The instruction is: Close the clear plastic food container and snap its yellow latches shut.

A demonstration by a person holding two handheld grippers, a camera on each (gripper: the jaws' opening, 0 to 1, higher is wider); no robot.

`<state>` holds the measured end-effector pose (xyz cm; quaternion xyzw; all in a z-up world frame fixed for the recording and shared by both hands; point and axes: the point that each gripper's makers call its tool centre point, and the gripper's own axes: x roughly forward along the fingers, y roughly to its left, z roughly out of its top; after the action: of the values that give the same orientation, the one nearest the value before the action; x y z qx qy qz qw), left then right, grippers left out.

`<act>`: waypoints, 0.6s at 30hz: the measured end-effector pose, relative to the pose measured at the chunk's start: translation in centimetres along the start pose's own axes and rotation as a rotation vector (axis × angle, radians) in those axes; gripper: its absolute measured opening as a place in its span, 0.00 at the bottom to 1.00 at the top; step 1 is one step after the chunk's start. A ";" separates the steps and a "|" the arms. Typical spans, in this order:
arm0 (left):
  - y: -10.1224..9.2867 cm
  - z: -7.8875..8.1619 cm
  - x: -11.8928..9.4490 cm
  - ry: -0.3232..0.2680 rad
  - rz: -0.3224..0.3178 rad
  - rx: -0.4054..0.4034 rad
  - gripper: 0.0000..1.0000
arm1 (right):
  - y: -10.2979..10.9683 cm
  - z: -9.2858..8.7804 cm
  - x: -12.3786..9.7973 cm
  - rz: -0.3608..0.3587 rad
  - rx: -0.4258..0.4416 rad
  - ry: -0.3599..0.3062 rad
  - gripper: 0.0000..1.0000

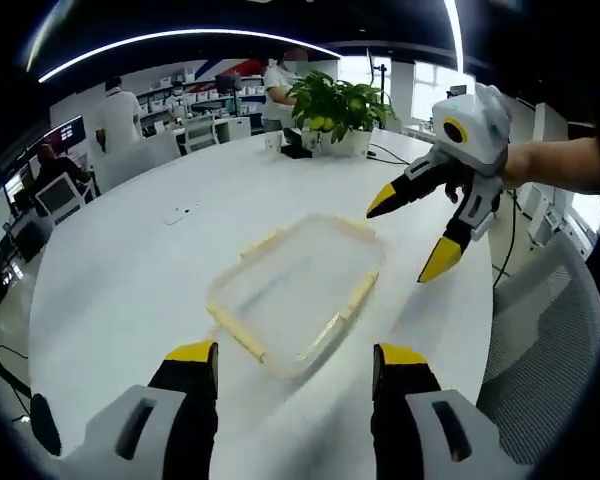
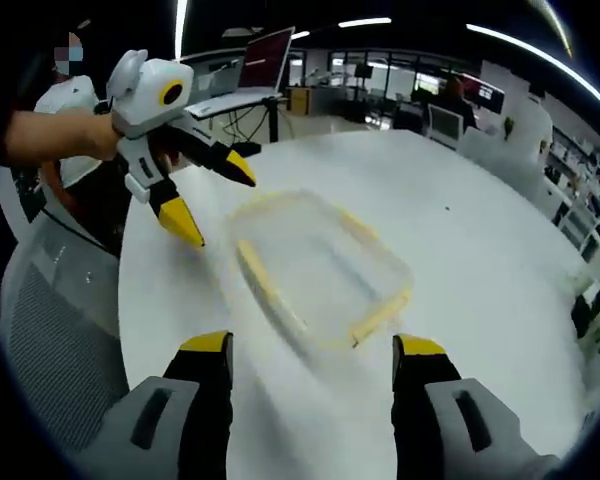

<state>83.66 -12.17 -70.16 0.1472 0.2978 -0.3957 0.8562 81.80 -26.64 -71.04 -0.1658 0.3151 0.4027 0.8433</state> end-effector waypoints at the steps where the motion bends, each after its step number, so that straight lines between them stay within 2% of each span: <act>1: -0.1 0.0 -0.3 -0.009 0.002 -0.011 0.61 | 0.1 0.0 -0.2 -0.005 0.011 -0.011 0.64; 10: -1.4 -0.4 -2.8 -0.063 0.031 -0.061 0.69 | 0.7 -0.5 -3.0 -0.066 0.075 -0.075 0.71; 14: -1.7 -0.8 -3.6 -0.070 0.043 -0.076 0.73 | 1.0 -0.5 -4.1 -0.088 0.096 -0.103 0.74; 18: -1.9 -1.3 -4.6 -0.069 0.059 -0.104 0.81 | 1.3 -0.9 -5.2 -0.104 0.103 -0.113 0.78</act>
<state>79.35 -10.00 -68.32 0.0978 0.2838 -0.3590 0.8837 77.94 -29.24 -68.29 -0.1153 0.2785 0.3503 0.8868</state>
